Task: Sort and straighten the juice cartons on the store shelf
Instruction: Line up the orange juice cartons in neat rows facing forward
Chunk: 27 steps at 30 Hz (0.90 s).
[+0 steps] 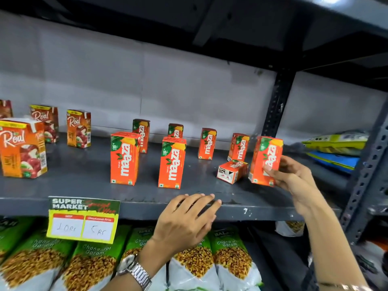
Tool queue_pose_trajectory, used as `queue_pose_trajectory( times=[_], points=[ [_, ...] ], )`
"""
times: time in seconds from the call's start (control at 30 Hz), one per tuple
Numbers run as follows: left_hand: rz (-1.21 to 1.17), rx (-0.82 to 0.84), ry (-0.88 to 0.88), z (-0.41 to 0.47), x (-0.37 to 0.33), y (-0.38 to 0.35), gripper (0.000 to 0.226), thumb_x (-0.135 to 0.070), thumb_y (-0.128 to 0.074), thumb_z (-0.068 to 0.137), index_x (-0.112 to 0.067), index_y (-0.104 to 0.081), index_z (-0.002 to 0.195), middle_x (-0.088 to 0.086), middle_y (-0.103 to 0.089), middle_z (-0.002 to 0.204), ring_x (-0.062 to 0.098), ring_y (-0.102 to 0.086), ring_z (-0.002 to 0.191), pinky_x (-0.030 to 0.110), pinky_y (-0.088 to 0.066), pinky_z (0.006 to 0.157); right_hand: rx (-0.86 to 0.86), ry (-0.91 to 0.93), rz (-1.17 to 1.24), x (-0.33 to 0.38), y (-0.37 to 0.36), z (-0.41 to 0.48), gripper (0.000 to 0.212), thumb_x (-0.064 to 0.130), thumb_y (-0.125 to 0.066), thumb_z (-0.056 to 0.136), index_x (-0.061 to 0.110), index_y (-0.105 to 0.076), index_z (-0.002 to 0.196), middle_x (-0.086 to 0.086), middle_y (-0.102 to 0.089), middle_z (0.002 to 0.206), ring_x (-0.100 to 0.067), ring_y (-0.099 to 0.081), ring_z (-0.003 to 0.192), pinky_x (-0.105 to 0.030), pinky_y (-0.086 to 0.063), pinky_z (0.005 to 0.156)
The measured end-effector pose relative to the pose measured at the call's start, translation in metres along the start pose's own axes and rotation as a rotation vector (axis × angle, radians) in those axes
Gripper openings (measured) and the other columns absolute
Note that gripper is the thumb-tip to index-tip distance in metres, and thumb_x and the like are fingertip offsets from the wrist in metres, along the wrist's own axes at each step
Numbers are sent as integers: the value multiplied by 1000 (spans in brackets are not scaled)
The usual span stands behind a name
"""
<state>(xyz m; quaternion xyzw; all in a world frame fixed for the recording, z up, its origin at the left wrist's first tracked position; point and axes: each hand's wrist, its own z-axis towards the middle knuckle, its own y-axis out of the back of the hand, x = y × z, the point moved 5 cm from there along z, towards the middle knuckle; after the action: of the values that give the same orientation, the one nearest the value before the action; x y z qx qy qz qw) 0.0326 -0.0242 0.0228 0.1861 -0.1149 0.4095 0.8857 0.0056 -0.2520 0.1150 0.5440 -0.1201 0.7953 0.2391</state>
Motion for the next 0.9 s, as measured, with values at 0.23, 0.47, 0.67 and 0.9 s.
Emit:
queue_pose_trajectory(
  times=[0.23,0.47,0.67,0.9],
  points=[
    [26,-65,0,-3,0,6,29,-36,-55,85,-26,-61,111,-2,-58,112,17,-51,94,33,-39,87,95,109,-14,-1,-71,-14,51,3,-74,70,11,-56,116,-8,-66,99,-12,-62,80,-18,-54,59],
    [73,-78,-6,-6,1,5,30,-38,-55,85,-27,-61,112,-3,-69,97,17,-50,92,34,-38,84,105,190,-229,-10,-80,-23,53,19,-80,65,21,-53,110,2,-67,100,-13,-64,89,-29,-54,75],
    [62,-104,2,-6,1,5,30,-38,-57,83,-27,-60,111,-4,-71,93,17,-50,90,33,-38,81,-98,167,35,-6,-32,4,41,11,-70,76,16,-53,113,-9,-64,99,-12,-61,85,-14,-50,75],
    [36,-106,15,-4,0,6,26,-37,-49,88,-27,-59,110,-3,-72,90,17,-50,89,33,-38,79,120,-295,-327,-40,-29,52,69,44,-68,75,9,-45,130,-3,-51,125,-19,-46,120,-29,-32,94]
  ],
)
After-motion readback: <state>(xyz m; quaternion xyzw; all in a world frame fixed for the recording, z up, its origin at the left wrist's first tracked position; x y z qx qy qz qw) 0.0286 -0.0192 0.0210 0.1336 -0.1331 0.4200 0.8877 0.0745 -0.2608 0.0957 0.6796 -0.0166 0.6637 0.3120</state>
